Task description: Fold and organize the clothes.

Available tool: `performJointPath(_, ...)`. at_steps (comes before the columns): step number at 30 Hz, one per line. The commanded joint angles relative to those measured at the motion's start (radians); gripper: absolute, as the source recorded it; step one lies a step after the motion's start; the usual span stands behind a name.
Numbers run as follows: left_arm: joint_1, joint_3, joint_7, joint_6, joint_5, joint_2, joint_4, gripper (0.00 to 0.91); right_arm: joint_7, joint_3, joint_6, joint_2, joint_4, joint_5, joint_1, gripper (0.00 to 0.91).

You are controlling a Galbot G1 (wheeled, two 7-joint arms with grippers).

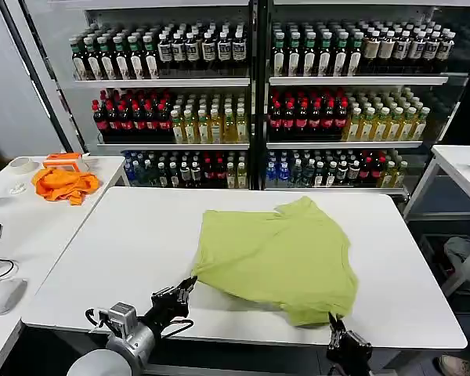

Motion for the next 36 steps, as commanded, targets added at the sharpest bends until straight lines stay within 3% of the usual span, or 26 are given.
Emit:
performJointPath(1, -0.091, 0.040, 0.001, -0.004, -0.016, 0.008, 0.085, 0.020, 0.000, 0.043, -0.009, -0.094, -0.040, 0.076, 0.124, 0.000)
performJointPath(5, -0.144, 0.078, -0.001, -0.008, -0.013, 0.006, 0.145, 0.020, 0.010, 0.040, -0.028, -0.150, -0.093, 0.170, 0.207, 0.000)
performJointPath(11, -0.224, 0.111, -0.004, -0.014, -0.009, -0.004, 0.237, 0.020, 0.011, 0.007, -0.030, -0.212, -0.200, 0.206, 0.333, 0.000)
performJointPath(21, -0.333, 0.181, -0.009, -0.019, 0.048, -0.024, 0.374, 0.020, 0.007, -0.060, -0.026, -0.277, -0.348, 0.239, 0.485, 0.000)
performJointPath(34, -0.422, 0.224, 0.001, -0.054, 0.144, -0.058, 0.466, 0.020, -0.004, -0.149, -0.017, -0.283, -0.496, 0.236, 0.592, 0.000)
performJointPath(35, -0.428, 0.225, 0.001, -0.055, 0.143, -0.058, 0.471, 0.050, -0.005, -0.154, -0.017, -0.281, -0.499, 0.235, 0.597, 0.161)
performJointPath(36, -0.433, 0.225, 0.001, -0.055, 0.143, -0.059, 0.476, 0.171, -0.005, -0.161, -0.017, -0.278, -0.503, 0.233, 0.603, 0.806)
